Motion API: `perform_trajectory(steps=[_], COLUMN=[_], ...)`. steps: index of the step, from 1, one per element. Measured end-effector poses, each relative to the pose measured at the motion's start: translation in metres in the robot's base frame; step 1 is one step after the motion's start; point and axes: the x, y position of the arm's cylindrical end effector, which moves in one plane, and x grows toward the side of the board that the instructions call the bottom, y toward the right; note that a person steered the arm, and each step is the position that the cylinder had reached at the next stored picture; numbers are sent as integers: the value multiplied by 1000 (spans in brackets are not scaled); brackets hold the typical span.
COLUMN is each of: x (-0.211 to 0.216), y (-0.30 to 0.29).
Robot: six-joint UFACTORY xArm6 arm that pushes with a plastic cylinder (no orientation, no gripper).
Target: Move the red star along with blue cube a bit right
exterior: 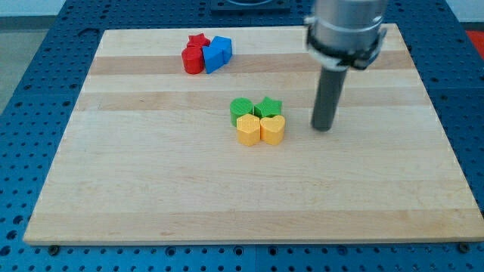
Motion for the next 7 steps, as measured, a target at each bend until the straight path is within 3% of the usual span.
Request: perform_trajectory(steps=[1, 2, 5, 6, 7], x=[-49, -85, -69, -109, -166], y=[25, -21, -272, -331, -344])
